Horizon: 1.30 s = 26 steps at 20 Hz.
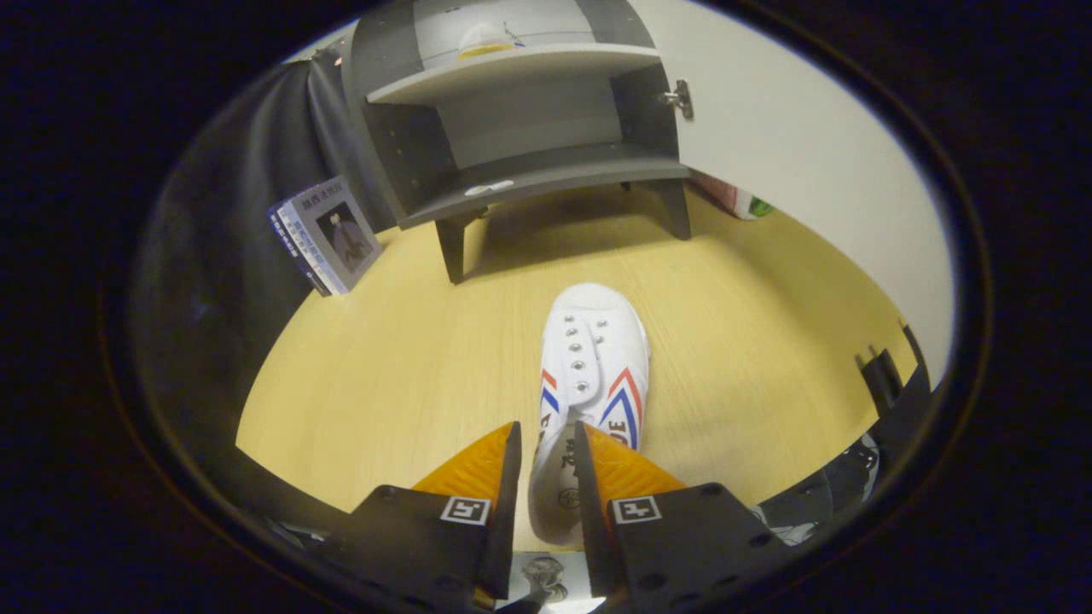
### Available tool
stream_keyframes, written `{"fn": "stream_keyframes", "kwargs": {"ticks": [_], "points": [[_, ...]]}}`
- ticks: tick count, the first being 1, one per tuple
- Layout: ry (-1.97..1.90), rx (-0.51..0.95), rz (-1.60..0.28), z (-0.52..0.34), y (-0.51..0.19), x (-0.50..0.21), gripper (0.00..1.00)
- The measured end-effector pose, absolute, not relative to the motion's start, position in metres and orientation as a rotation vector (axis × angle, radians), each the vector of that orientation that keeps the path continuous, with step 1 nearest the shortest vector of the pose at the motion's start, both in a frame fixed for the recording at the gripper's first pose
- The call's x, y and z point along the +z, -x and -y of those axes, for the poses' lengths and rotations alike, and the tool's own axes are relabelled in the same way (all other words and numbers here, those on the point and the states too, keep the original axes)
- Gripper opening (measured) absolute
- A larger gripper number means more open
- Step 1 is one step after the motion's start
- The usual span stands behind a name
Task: Open the shoe cabinet door, grab the shoes and put them into the shoe cabinet, then close the shoe cabinet door.
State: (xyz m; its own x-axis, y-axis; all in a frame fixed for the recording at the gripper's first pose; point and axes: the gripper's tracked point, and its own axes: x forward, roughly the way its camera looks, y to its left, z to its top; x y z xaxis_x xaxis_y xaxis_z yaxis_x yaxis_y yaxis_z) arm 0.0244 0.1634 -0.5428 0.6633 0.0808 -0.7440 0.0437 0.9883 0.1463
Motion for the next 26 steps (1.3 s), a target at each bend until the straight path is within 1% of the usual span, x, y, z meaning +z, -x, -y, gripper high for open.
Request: {"fn": "stream_keyframes", "kwargs": {"ticks": [2, 7, 14, 18, 20, 22, 23, 26], "points": [[-0.151, 0.021, -0.845, -0.166, -0.029, -0.550, 0.36], [-0.137, 0.001, -0.817, -0.167, -0.048, -0.562, 0.35], [-0.044, 0.003, -0.727, -0.168, -0.060, -0.559, 0.34], [-0.023, -0.025, -0.700, -0.165, -0.066, -0.562, 0.28], [-0.037, -0.016, -0.696, -0.169, -0.067, -0.565, 0.25], [-0.033, -0.011, -0.699, -0.171, -0.064, -0.564, 0.09], [-0.042, -0.002, -0.704, -0.171, -0.065, -0.563, 0.04], [-0.126, 0.026, -0.700, -0.171, -0.065, -0.557, 0.02]]}}
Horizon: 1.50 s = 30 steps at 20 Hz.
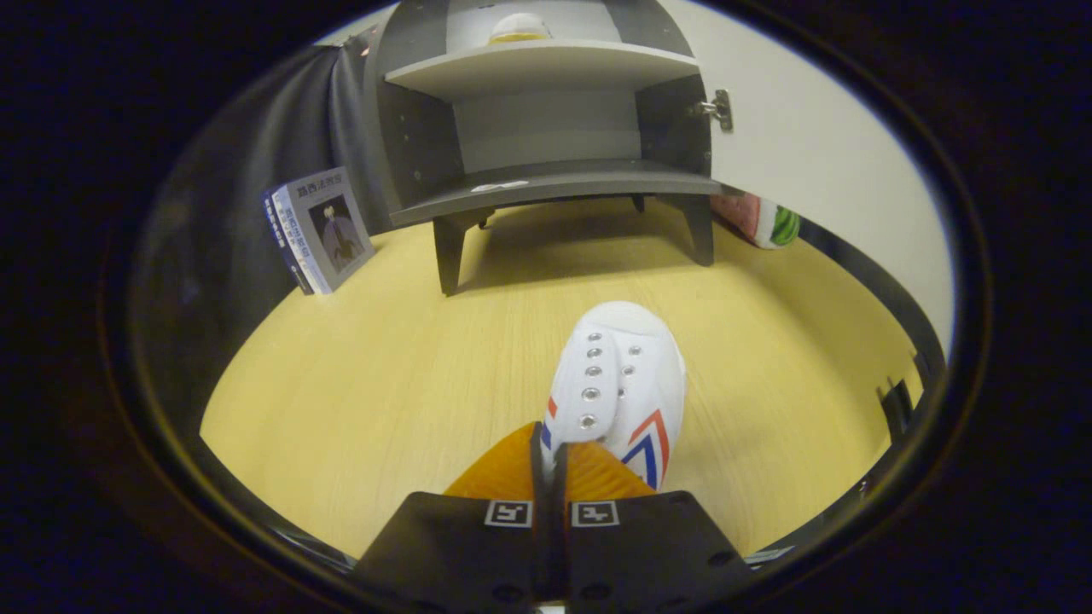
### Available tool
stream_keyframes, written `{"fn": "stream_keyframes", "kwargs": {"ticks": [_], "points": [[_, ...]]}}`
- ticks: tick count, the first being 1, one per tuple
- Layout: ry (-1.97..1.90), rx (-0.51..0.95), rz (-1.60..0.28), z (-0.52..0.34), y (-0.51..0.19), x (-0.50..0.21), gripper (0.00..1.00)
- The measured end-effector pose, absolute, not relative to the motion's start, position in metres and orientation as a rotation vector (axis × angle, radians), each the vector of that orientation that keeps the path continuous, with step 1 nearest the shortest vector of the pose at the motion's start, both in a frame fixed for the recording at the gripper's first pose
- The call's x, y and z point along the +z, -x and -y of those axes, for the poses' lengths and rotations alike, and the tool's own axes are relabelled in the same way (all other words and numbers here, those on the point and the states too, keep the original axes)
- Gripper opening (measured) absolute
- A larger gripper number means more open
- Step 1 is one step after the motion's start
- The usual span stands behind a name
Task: Open the shoe cabinet door, grab the shoes and put them into the shoe cabinet, then close the shoe cabinet door.
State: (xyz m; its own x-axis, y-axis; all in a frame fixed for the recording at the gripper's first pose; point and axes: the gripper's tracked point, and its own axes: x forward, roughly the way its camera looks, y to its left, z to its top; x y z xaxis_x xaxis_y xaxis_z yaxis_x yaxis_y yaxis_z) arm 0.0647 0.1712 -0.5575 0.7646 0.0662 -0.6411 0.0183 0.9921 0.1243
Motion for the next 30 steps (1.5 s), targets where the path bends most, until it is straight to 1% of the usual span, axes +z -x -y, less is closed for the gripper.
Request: {"fn": "stream_keyframes", "kwargs": {"ticks": [4, 8, 11, 15, 22, 26, 30], "points": [[-0.028, 0.050, -0.666, -0.163, -0.068, -0.540, 0.02], [-0.089, 0.047, -0.638, -0.149, -0.073, -0.510, 0.02], [-0.064, 0.053, -0.619, -0.144, -0.073, -0.483, 0.02], [-0.032, 0.051, -0.556, -0.140, -0.082, -0.416, 0.02], [0.041, -0.005, -0.385, -0.140, -0.115, -0.263, 0.02], [0.047, -0.001, -0.312, -0.140, -0.158, -0.200, 0.02], [0.037, 0.024, -0.269, -0.133, -0.222, -0.166, 0.02]]}}
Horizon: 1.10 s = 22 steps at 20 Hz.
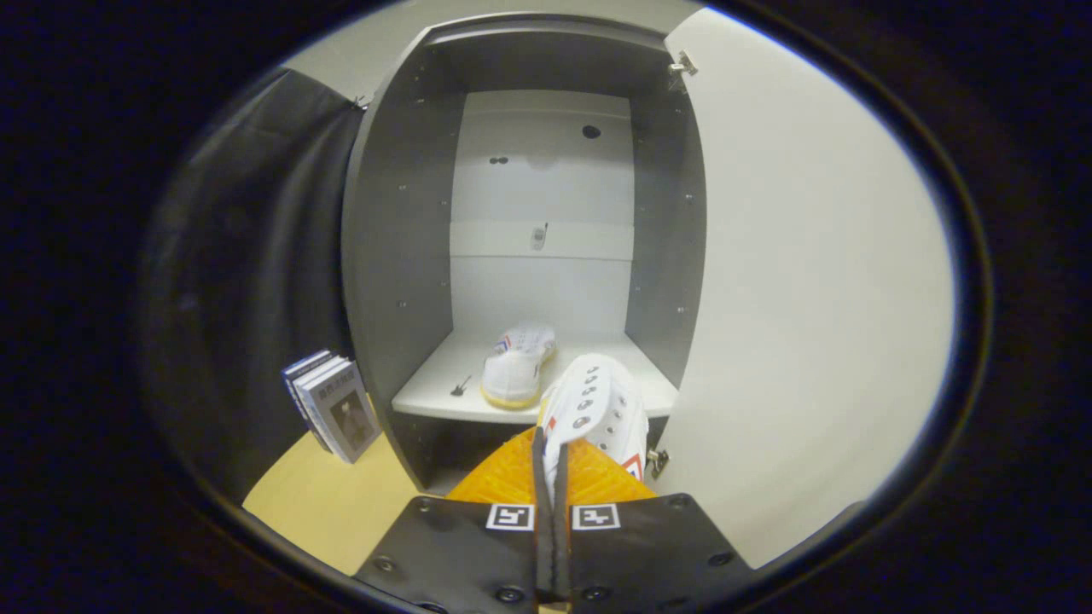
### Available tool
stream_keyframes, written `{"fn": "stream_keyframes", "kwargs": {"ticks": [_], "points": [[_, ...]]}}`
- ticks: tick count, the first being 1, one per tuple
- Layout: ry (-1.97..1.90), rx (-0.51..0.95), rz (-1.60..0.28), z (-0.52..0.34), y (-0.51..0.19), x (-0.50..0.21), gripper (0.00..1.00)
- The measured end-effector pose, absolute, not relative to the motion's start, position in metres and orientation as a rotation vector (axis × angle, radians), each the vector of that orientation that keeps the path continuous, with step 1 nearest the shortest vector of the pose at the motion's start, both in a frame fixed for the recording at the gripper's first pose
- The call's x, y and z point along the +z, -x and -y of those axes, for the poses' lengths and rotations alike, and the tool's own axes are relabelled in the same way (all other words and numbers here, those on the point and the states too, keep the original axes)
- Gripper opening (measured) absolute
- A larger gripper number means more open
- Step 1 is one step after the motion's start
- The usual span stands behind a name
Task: Open the shoe cabinet door, grab the shoes and put them into the shoe cabinet, then close the shoe cabinet door.
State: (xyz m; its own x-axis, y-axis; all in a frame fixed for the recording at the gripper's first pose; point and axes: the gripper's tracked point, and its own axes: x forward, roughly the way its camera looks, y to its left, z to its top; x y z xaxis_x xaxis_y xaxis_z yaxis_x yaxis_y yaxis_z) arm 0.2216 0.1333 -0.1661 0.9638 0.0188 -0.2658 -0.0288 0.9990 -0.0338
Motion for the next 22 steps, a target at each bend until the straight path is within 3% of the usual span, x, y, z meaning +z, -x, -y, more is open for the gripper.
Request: {"fn": "stream_keyframes", "kwargs": {"ticks": [5, 11, 22], "points": [[0.086, 0.065, -0.273, -0.122, -0.320, -0.155, 0.02], [0.156, 0.107, -0.360, -0.113, -0.416, -0.188, 0.02], [0.165, 0.169, -0.430, -0.122, -0.463, -0.229, 0.03]]}}
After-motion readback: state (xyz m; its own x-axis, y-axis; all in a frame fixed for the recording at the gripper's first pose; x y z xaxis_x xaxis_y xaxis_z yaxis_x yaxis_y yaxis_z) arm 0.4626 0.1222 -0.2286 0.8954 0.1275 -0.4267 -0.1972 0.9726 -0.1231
